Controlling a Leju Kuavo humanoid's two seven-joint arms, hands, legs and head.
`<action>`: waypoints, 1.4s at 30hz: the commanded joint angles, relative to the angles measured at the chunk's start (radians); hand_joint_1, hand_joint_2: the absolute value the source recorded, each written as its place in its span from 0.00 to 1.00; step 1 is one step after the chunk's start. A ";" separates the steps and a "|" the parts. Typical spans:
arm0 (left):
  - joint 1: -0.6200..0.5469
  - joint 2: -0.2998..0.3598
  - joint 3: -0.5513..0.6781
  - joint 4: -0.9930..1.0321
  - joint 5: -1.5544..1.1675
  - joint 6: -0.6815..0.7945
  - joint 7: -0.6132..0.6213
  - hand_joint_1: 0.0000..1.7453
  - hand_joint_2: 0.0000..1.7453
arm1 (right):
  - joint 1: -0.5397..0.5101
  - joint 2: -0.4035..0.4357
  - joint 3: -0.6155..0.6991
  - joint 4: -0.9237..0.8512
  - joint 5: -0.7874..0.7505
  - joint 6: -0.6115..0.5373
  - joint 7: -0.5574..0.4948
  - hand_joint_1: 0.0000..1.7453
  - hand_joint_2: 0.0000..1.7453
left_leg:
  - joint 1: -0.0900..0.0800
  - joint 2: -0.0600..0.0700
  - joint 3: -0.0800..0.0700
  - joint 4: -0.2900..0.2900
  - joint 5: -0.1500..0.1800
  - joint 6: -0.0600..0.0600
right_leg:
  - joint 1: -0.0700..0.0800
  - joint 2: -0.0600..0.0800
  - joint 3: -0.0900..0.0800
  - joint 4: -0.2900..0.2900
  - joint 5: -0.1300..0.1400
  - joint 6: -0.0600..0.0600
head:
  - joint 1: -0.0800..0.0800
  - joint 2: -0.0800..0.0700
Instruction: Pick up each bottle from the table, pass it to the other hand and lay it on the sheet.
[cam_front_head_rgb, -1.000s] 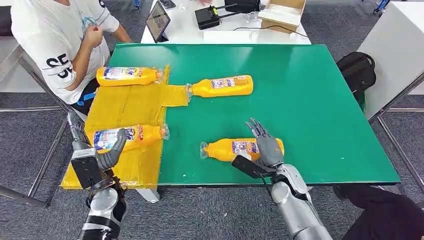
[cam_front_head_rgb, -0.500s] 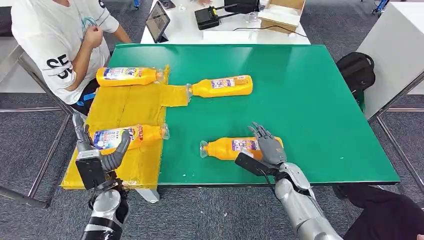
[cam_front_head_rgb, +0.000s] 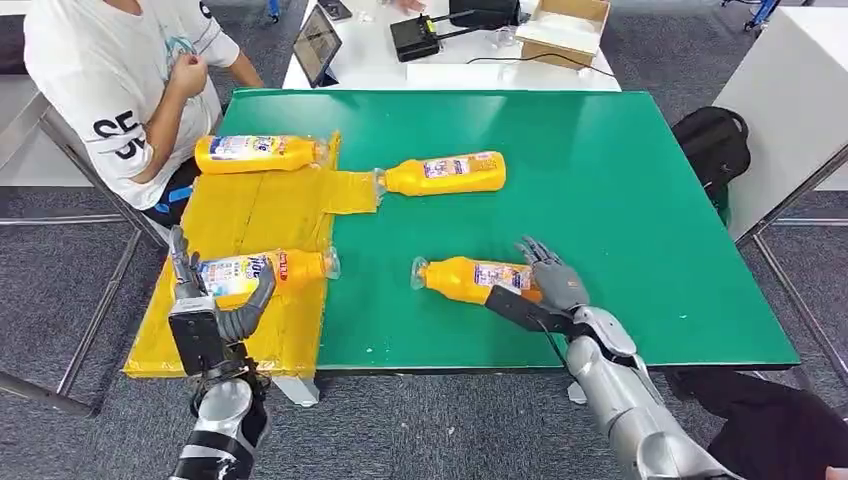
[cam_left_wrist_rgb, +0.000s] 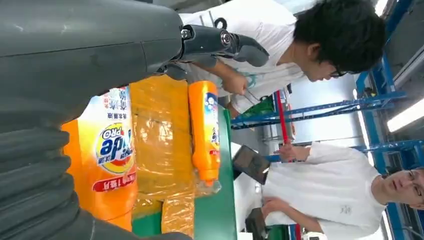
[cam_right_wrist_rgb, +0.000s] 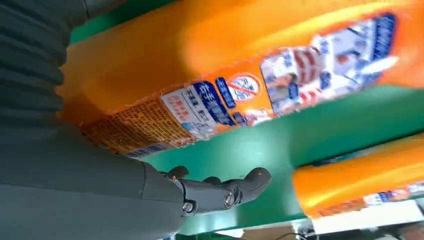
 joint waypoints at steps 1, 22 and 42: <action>-0.041 -0.001 -0.001 0.074 0.003 -0.004 0.004 0.00 1.00 | -0.026 -0.017 -0.014 0.112 -0.002 0.013 0.010 0.00 1.00 | 0.000 -0.001 0.003 -0.001 -0.001 0.001 | 0.001 -0.002 0.004 -0.001 -0.001 -0.003 | 0.000 0.000; -0.121 -0.030 -0.010 0.233 0.006 -0.052 0.004 0.00 1.00 | -0.056 -0.049 0.024 0.257 -0.047 0.135 -0.055 1.00 1.00 | 0.001 0.002 0.006 -0.001 -0.001 0.001 | 0.002 0.000 0.005 -0.003 0.001 -0.001 | 0.000 0.000; -0.117 -0.030 0.017 0.231 0.008 -0.039 0.004 0.00 1.00 | 0.010 0.013 -0.005 0.122 -0.085 -0.004 -0.156 1.00 1.00 | 0.000 0.004 0.005 -0.001 -0.001 0.001 | 0.001 0.001 0.003 -0.002 0.000 -0.002 | 0.000 0.000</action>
